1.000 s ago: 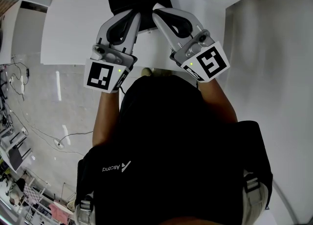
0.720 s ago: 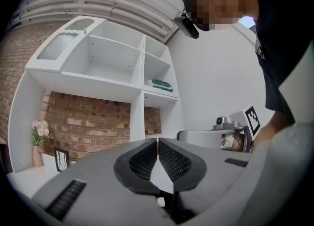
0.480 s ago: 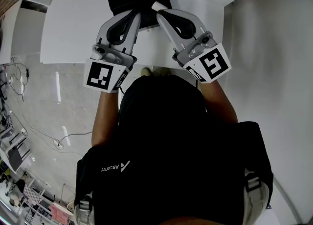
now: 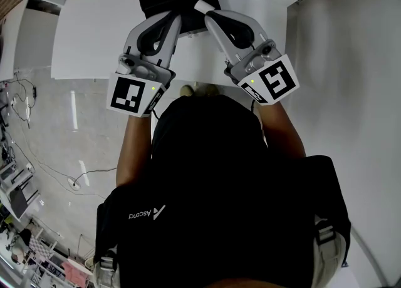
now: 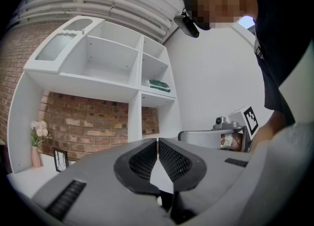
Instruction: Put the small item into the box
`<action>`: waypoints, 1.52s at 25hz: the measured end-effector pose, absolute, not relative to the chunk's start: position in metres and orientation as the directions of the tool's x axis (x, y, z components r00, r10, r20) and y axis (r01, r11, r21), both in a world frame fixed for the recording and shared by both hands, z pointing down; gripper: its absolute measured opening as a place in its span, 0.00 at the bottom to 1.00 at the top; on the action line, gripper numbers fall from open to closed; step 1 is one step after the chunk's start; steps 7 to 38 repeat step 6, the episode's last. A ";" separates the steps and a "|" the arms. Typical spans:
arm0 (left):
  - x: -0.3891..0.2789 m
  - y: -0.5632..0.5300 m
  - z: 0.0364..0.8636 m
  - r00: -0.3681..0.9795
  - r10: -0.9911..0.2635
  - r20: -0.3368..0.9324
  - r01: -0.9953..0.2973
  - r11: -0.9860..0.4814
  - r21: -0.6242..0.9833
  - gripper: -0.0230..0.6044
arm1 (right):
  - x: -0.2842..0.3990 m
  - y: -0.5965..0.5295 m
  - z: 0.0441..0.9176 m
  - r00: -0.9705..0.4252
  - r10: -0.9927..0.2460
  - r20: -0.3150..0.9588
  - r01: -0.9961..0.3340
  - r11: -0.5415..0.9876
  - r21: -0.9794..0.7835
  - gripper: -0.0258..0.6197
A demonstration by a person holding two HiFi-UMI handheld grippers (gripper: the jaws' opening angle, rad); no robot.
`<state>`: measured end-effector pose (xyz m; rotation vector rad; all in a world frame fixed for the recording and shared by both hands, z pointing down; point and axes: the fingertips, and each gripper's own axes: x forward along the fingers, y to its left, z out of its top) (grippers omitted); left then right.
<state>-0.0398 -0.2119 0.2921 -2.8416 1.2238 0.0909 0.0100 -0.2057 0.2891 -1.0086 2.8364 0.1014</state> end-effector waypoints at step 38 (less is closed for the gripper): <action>-0.039 -0.210 0.288 0.686 -0.724 -0.069 -0.727 -0.686 -0.024 0.05 | 0.018 -0.208 0.282 -0.756 -0.637 -0.152 -0.647 0.762 0.021 0.04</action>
